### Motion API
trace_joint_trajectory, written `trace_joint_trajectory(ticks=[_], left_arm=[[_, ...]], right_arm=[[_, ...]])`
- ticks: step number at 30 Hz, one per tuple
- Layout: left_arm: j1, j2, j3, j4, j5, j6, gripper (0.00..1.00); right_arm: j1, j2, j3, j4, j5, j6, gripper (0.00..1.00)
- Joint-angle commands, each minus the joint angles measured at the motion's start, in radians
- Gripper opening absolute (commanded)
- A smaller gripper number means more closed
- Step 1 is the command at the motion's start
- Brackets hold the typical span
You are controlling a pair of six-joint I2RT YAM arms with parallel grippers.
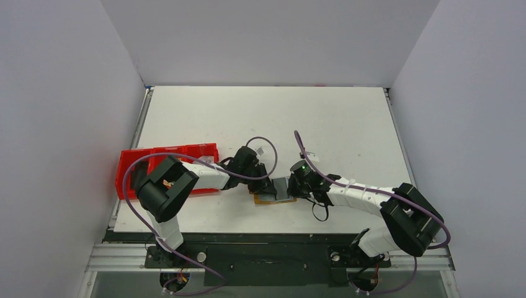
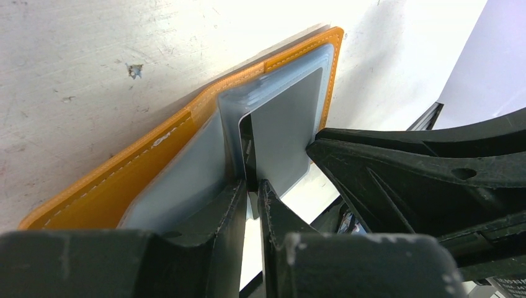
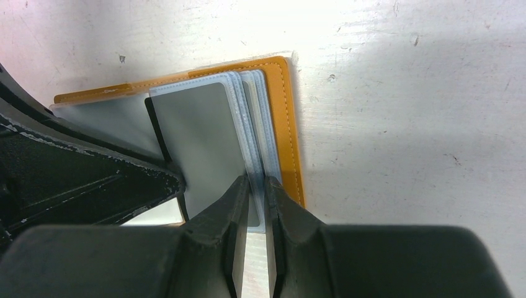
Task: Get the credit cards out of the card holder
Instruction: Remove the credit card from the card holder.
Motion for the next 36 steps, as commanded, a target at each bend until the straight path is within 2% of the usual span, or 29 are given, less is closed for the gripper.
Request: trace_joint_trajectory(ticks=[1, 4, 8, 12, 15, 18, 22, 30, 36], left_arm=[[-0.008, -0.012, 0.004, 0.127, 0.059, -0.026, 0.10], [-0.009, -0.007, 0.007, 0.137, 0.068, -0.029, 0.08], [-0.008, 0.001, 0.014, 0.139, 0.075, -0.031, 0.00], [-0.009, 0.000, 0.022, 0.121, 0.076, -0.025, 0.00], [-0.009, 0.001, 0.028, 0.093, 0.072, -0.009, 0.00], [-0.008, 0.001, 0.035, 0.062, 0.070, 0.009, 0.00], [-0.004, -0.001, 0.033, 0.031, 0.062, 0.025, 0.00], [0.014, -0.014, 0.040, -0.038, 0.041, 0.057, 0.00], [0.025, -0.018, 0.043, -0.076, 0.035, 0.080, 0.00]], right_arm=[[0.010, 0.045, -0.019, 0.013, -0.023, 0.008, 0.13], [0.014, 0.041, -0.017, 0.011, -0.018, 0.008, 0.16], [0.015, 0.034, -0.017, 0.005, -0.010, 0.004, 0.25], [0.015, 0.034, -0.016, -0.001, -0.001, 0.000, 0.34], [0.015, 0.044, -0.011, -0.008, 0.005, -0.003, 0.29], [0.014, 0.064, -0.008, -0.024, 0.015, 0.000, 0.15], [0.014, 0.085, -0.008, -0.027, 0.020, 0.003, 0.07], [0.004, 0.095, -0.014, -0.035, 0.036, 0.010, 0.01], [-0.006, 0.097, -0.028, -0.035, 0.040, 0.013, 0.00]])
